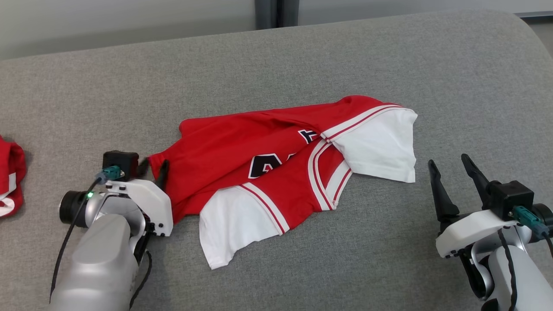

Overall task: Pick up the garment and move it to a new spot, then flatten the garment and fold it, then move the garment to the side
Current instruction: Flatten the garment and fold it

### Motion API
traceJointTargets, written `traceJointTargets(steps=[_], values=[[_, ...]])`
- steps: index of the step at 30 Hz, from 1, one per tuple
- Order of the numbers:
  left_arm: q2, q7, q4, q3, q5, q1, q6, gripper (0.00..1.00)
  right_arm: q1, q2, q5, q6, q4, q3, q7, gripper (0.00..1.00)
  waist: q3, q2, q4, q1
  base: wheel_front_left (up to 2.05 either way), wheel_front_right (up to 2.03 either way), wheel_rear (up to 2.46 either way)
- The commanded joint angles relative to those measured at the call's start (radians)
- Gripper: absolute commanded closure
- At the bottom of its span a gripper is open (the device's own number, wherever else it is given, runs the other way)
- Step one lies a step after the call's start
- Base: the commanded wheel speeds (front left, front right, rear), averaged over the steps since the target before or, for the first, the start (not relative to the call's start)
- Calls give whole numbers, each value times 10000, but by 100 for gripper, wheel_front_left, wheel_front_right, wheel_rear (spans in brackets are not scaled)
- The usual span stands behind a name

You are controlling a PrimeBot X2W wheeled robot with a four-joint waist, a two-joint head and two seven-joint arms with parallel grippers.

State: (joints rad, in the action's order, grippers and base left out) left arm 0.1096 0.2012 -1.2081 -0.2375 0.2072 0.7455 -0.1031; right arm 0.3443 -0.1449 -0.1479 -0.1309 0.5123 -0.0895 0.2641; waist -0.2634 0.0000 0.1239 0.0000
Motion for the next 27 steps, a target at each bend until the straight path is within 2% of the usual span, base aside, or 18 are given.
traceJointTargets(steps=[1,4,8,11,19,27], values=[[1,93,-90,-44,-54,107,-24,100,95,-62,-23,3,25,-2,3,0,13,0,-17,0,0,0,0],[68,384,38,-103,-84,287,0,100,90,-38,-50,3,44,25,2,0,41,0,-55,0,0,0,0],[294,622,795,-133,-230,492,281,100,44,38,-101,3,84,83,2,0,187,0,-109,0,0,0,0],[472,639,2353,-71,-407,390,460,100,-41,90,-113,3,134,148,2,0,413,0,-151,0,0,0,0],[606,634,5924,295,-798,-1691,575,100,-678,291,-203,3,378,375,2,0,1640,0,-314,0,0,0,0],[386,633,6818,648,-740,-4262,551,100,-1259,455,-217,3,547,492,3,0,2514,0,-450,0,0,0,0]])
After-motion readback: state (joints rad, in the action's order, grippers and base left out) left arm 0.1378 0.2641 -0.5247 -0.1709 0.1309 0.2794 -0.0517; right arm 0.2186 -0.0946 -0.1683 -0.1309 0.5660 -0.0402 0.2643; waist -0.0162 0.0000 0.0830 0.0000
